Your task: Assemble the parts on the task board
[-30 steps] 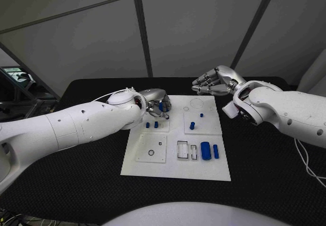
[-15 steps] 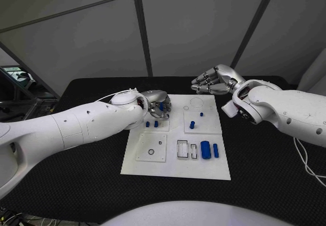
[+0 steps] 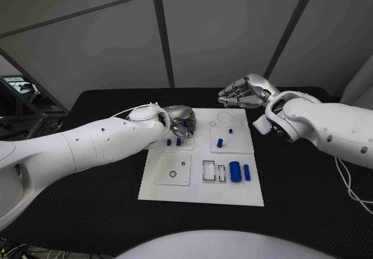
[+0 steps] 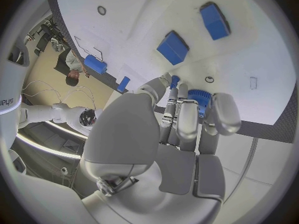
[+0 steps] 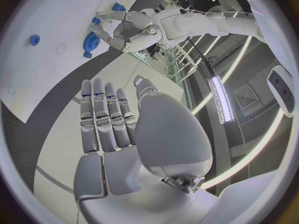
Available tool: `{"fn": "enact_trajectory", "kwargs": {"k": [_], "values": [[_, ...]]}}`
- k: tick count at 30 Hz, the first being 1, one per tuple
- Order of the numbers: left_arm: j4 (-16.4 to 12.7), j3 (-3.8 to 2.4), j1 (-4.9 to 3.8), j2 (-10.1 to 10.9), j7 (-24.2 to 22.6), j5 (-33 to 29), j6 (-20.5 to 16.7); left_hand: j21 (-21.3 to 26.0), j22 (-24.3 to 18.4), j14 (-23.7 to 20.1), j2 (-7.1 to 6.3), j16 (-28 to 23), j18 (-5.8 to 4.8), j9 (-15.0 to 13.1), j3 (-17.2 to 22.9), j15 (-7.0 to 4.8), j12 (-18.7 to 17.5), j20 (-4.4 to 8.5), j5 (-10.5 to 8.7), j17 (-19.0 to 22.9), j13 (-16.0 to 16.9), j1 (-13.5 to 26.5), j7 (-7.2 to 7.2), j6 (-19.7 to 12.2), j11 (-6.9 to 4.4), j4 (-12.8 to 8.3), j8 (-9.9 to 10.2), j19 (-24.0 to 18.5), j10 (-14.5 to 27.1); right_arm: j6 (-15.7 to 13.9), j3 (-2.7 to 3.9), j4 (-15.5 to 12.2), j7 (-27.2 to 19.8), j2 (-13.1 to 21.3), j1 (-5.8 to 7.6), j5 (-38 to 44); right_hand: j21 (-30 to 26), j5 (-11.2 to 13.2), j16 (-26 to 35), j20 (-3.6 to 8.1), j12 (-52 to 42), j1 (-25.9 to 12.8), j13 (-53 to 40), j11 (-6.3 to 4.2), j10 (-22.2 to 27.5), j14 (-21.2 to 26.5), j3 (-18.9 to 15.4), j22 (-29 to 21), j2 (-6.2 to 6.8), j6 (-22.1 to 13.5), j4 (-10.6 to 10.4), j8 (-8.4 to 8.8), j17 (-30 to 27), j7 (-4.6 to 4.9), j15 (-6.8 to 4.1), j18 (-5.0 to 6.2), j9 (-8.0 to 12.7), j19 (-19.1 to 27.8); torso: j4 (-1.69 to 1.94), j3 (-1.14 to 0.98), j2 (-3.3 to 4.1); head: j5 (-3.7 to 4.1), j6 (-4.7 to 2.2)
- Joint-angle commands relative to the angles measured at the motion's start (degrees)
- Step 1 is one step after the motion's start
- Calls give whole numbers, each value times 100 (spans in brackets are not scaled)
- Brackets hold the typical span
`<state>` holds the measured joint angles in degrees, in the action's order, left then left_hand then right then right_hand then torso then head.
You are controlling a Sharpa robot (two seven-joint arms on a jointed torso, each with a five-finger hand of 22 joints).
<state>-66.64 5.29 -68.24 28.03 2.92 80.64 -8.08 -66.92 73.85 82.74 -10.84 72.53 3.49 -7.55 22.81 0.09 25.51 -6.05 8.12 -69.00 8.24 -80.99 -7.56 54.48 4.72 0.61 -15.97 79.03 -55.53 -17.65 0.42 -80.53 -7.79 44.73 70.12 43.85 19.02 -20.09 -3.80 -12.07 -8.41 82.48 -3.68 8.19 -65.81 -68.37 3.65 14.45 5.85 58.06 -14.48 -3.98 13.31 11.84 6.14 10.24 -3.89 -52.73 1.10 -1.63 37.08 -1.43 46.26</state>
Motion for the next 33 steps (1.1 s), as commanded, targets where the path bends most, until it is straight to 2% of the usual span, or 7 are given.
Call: {"fn": "enact_trajectory", "kwargs": {"k": [1, 13, 24, 33], "values": [[29, -3, 1, -21, -47, 49, 67, -47, 22, 35, 50, 11, 182, 15, 70, 12, -51, 12, -3, 43, -22, -11, 1, 56, -5, -18, 50, 42, -51, 25, 3, -1, -51, -10, 10, -22, -40, -21, 16, -42, 16, -33, 8, 3, 25, 43, -38, -9, -24, -34, 4, -2, -7, -2, -16, 13, 4, 10, 0, 0, 3, 4, 11], [206, -4, 30, -112, -83, 48, 123, -178, 138, 70, 119, 94, 155, 70, 291, -8, -164, 26, -4, 97, -123, -6, -1, 141, -22, -52, 127, 106, -192, 36, 3, 6, -51, -33, 10, -22, -51, -36, 12, -43, 10, -22, 7, 1, 27, 40, -34, -16, -34, -34, 12, -6, -19, -3, -17, 15, 2, 4, -6, 2, 5, 2, 23], [259, -5, 40, -141, -133, 47, 134, -301, 249, 92, 252, 170, 133, 58, 488, -82, -195, 84, -50, 154, -159, 8, 56, 460, -122, -106, 95, 166, -559, 41, 3, 7, -51, -39, 10, -22, -52, -38, 11, -43, 9, -20, 7, 0, 26, 40, -33, -17, -37, -33, 13, -7, -20, -4, -18, 15, 2, 3, 6, 2, -4, -7, 30], [182, -8, 50, -62, -191, 20, -50, -311, 266, 91, 242, 182, 130, 64, 509, -93, -257, 104, -61, 192, -181, 43, 57, 514, -130, -133, 125, 171, -625, 41, 3, 16, -53, -36, 9, -22, -52, -38, 11, -43, 9, -20, 7, 0, 26, 40, -33, -17, -37, -33, 13, -7, -20, -4, -18, 15, 2, 3, 2, 8, -6, -6, 11]]}}
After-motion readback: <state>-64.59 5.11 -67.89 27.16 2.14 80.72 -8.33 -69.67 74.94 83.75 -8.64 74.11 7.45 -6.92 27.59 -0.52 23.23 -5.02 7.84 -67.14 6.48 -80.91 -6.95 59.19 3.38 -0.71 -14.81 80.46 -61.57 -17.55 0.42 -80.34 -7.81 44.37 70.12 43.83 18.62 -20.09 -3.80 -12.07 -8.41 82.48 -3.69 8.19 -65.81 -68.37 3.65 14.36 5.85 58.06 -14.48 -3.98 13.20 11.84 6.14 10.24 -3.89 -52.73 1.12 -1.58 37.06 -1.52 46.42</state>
